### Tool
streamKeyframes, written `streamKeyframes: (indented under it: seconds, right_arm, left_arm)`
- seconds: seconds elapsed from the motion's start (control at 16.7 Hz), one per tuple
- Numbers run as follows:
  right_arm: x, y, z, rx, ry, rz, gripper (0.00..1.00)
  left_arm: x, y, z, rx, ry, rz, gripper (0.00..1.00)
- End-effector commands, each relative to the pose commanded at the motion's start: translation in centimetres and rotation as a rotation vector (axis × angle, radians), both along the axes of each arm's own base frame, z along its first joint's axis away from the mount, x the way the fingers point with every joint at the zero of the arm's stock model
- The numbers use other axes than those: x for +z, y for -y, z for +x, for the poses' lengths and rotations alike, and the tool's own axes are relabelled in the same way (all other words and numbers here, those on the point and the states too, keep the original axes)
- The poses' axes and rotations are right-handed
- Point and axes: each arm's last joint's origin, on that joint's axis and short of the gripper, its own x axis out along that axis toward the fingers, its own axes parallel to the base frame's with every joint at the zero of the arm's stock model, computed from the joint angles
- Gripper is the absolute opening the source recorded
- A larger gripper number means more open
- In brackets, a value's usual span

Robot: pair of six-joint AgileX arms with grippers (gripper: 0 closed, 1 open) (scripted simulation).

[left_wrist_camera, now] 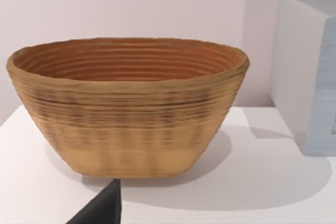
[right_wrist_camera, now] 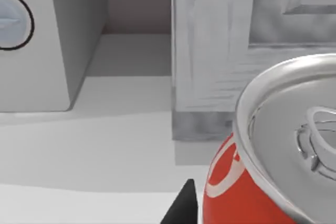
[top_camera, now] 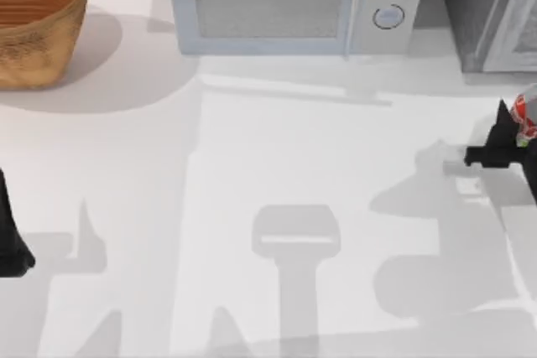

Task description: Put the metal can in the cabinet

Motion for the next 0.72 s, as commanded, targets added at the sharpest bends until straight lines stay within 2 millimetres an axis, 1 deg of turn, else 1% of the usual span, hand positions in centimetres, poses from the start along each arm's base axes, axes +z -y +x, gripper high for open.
streamKeyframes:
  seconds: [0.36,0.72]
  right_arm:
    - [3.3,-0.1,0.8,0.001,-0.008,-0.001,0.0]
    - [7.5,0.0,0.6,-0.001,-0.041,-0.005,0.0]
  left_arm:
    - [0.0,0.0,0.0,0.0,0.0,0.0,1.0]
    - [0.0,0.0,0.0,0.0,0.0,0.0,1.0]
